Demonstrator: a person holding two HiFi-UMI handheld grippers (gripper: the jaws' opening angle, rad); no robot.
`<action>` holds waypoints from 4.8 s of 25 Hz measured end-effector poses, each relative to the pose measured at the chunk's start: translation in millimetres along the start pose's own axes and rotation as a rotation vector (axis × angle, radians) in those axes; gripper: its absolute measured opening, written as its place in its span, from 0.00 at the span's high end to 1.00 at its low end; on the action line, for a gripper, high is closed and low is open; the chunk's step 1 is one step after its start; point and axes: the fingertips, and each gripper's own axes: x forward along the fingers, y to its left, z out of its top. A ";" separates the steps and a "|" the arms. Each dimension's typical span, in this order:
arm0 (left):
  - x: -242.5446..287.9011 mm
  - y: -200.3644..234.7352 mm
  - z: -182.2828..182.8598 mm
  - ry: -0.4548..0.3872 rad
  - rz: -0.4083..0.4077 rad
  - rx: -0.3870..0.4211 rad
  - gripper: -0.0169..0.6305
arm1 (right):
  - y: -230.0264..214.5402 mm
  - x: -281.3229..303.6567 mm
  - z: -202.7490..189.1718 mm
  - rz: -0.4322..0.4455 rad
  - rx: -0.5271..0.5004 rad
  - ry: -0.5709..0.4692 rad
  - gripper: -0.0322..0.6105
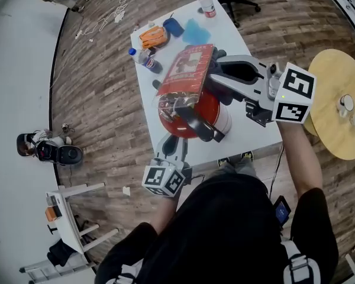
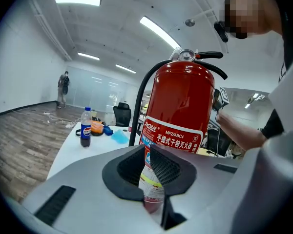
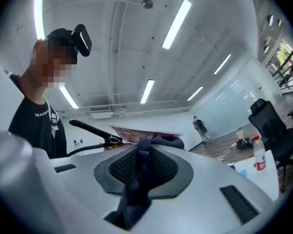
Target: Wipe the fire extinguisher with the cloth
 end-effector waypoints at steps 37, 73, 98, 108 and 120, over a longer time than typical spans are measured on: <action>9.3 18.4 -3.0 0.027 0.031 0.016 0.90 | -14.5 -77.4 -223.1 -0.189 0.046 0.286 0.84; 11.4 14.3 -5.4 0.022 0.011 0.073 0.94 | 20.3 -75.1 -200.6 -0.458 0.051 0.111 0.84; 9.3 10.4 -9.9 0.022 -0.022 0.108 0.94 | 74.9 -37.3 -79.0 -0.418 -0.174 0.039 0.84; 8.8 9.1 -16.5 0.026 -0.020 0.091 0.94 | -8.0 -95.8 -277.1 -0.545 0.247 0.238 0.84; 10.8 9.4 -24.3 0.006 -0.034 0.091 0.94 | -18.9 -115.9 -378.2 -0.684 0.240 0.409 0.84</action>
